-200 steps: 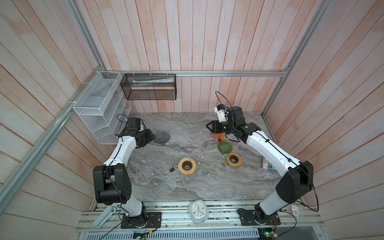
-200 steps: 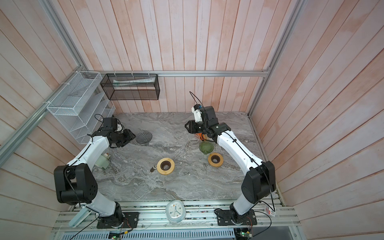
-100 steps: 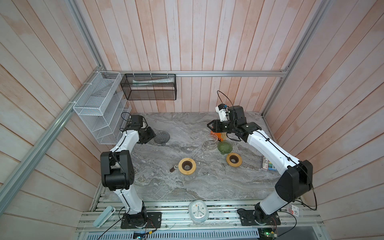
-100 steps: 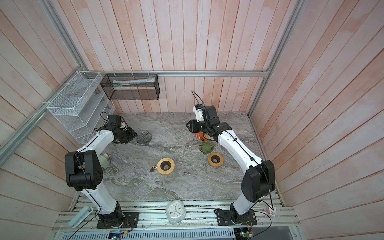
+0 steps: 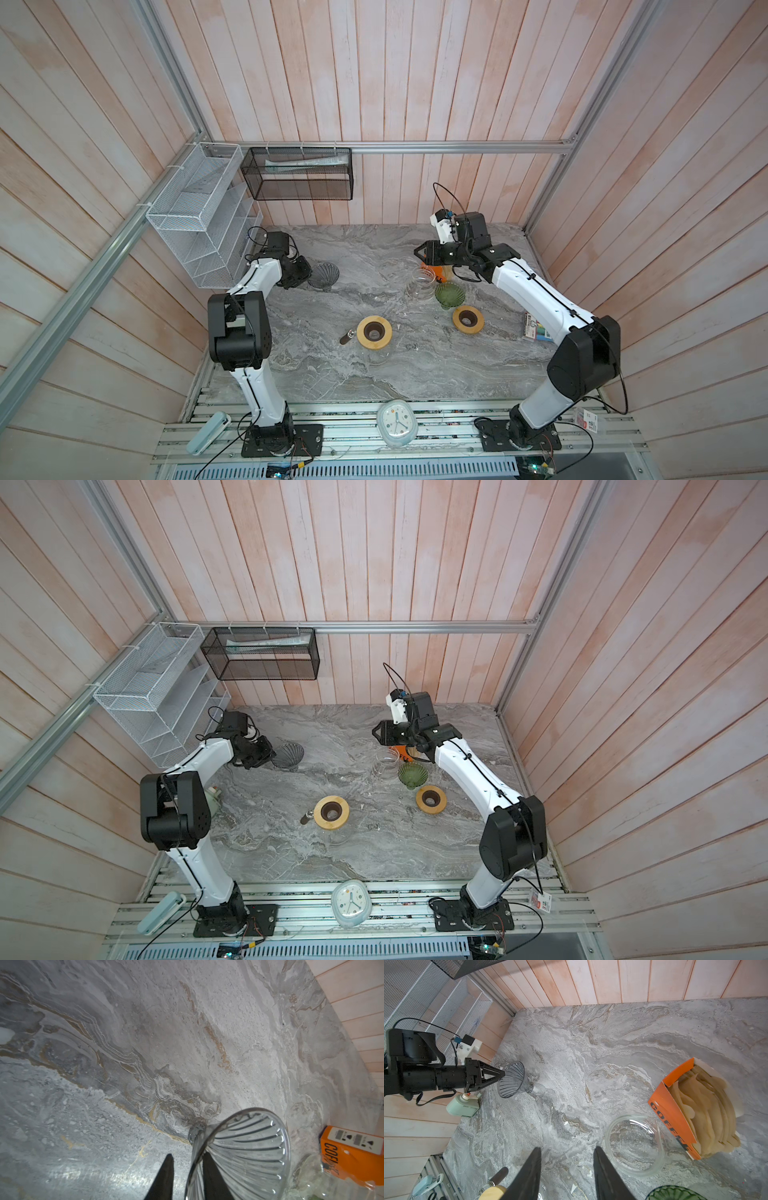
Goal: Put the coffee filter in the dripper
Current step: 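Grasp the clear ribbed glass dripper's rim with the left gripper while right hovers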
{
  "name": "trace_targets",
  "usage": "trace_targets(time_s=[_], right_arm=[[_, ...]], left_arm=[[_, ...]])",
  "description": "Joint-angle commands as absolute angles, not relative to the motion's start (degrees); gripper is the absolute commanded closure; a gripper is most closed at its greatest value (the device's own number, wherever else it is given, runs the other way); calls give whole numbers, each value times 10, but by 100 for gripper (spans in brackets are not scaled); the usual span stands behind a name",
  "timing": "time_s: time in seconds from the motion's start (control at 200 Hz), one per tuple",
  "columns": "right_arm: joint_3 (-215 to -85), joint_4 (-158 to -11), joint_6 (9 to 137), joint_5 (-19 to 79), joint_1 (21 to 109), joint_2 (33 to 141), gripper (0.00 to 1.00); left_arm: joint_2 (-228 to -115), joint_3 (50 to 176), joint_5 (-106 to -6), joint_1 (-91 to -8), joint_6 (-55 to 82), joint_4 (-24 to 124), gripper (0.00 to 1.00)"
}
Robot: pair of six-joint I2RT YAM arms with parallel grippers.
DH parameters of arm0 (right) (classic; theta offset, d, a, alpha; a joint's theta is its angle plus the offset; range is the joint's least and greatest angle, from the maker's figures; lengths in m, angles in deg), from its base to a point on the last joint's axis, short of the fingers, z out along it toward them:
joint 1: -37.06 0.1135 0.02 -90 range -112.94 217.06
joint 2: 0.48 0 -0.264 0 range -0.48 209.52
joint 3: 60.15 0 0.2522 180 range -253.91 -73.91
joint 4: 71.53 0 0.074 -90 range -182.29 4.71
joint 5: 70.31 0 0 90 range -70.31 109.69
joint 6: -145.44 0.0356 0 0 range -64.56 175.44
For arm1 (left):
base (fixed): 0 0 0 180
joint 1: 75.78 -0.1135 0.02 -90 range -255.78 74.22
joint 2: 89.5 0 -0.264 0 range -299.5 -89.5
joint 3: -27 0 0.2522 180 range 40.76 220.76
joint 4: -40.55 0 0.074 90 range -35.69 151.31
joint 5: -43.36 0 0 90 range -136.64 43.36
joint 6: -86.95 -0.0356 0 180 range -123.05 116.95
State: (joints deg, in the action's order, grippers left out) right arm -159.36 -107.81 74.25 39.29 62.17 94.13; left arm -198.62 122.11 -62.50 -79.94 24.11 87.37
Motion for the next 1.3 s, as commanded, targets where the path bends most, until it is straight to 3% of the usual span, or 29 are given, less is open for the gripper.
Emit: trace_targets(time_s=[0.0,0.2,0.58,0.865,1.296], right_arm=[[-1601,-1077,733,403,618,946,57],[-1601,-1079,733,403,615,948,57],[-1594,-1078,735,402,612,945,57],[-1585,-1076,738,403,611,935,57],[-1572,-1090,730,394,611,898,57]], left_arm=[[-2004,1230,-621,-796,236,861,75],[-2012,1236,-619,-791,236,858,75],[-2008,1241,-617,-781,233,859,100],[-1972,1234,-621,-777,231,866,100],[-1820,1216,-644,-727,232,918,100]])
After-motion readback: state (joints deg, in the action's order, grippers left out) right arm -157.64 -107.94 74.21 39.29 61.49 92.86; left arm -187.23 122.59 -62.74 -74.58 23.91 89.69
